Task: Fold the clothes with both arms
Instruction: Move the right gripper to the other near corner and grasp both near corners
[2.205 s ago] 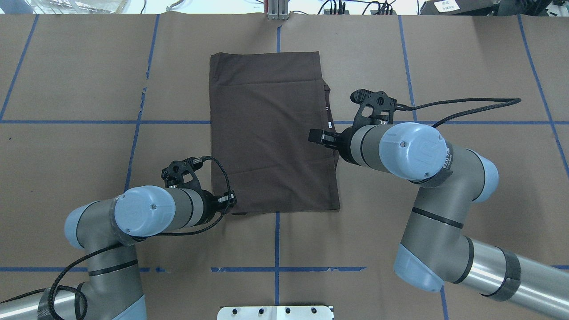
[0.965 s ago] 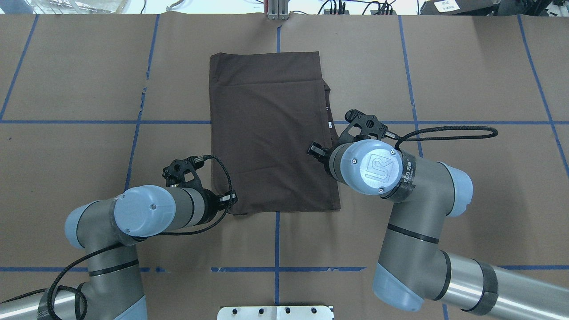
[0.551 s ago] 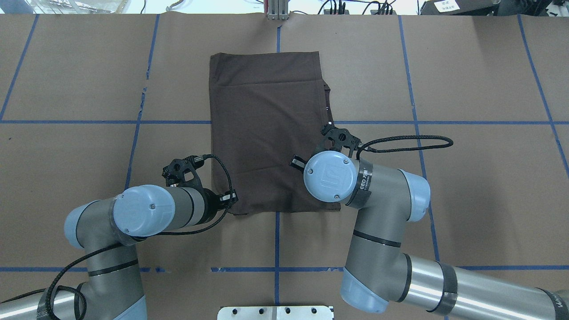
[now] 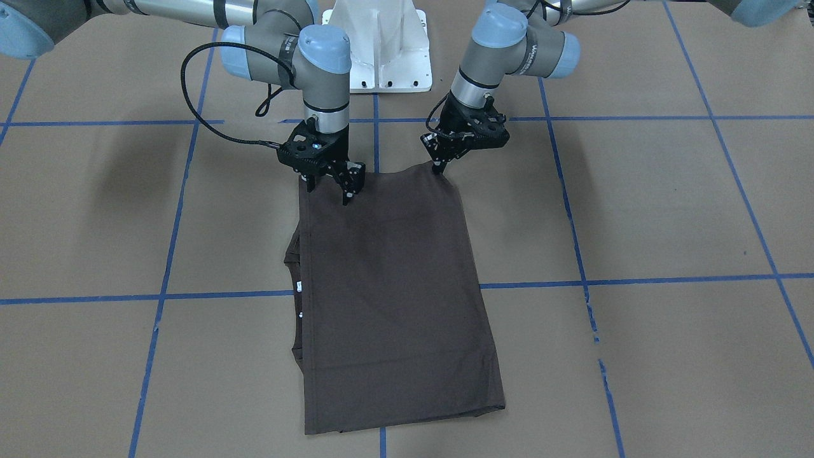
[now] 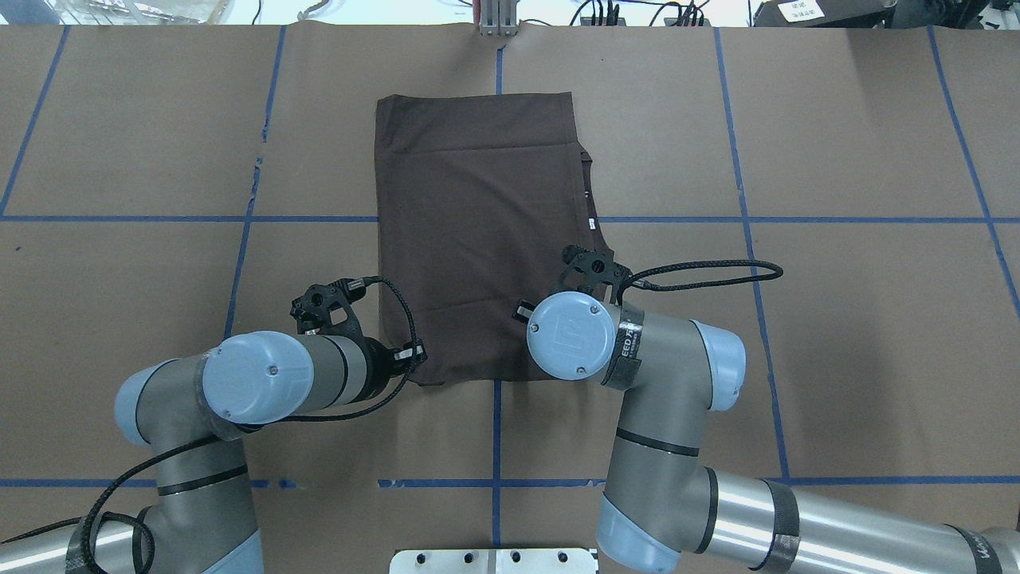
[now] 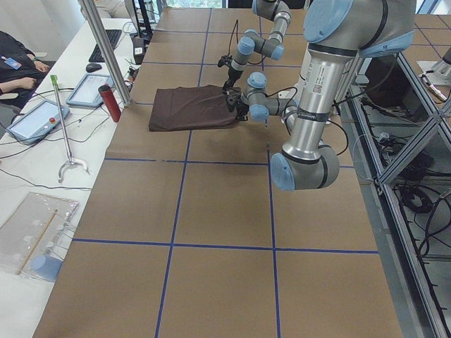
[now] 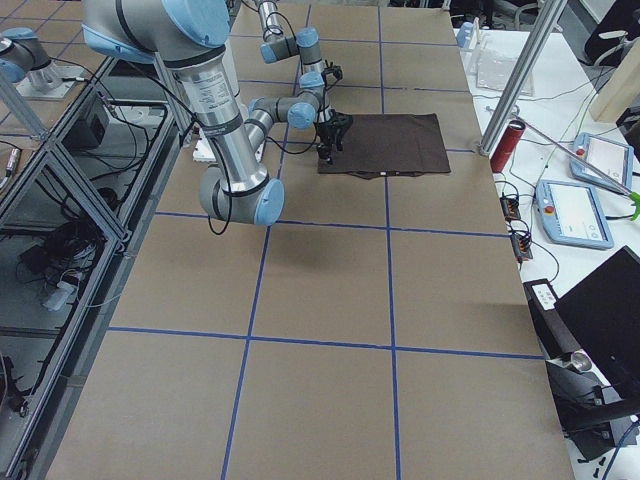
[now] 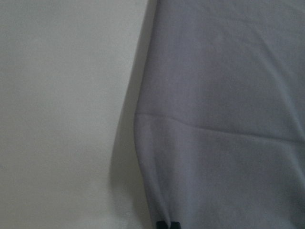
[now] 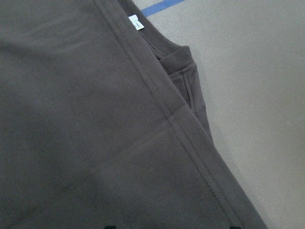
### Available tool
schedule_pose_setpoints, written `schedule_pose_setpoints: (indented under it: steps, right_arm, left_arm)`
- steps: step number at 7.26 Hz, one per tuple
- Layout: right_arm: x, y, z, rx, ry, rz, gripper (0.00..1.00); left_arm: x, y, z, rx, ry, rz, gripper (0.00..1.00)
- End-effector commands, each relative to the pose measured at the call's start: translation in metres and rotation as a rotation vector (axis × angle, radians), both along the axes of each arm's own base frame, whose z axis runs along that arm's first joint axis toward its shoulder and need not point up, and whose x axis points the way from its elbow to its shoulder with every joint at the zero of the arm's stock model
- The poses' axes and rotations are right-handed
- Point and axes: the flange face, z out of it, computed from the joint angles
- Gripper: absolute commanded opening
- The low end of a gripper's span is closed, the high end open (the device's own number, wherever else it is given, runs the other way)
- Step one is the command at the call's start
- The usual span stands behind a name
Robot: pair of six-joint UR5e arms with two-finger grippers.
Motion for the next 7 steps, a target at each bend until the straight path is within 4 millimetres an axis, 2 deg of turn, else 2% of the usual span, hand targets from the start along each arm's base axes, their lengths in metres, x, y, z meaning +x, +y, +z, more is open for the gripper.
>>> schedule_pose_setpoints:
  steps: [1,7]
  right_arm:
    - [-0.0037,0.0064,0.0042,-0.003,0.011,-0.010,0.83]
    - [-0.0043,0.0101,0.0114,0.004,0.021,-0.005,0.81]
  left_arm:
    - [0.0000,0.0000,0.0000,0.000,0.000,0.000,0.00]
    - [-0.0005,0.0002,-0.0009,0.001,0.003,0.000,0.00]
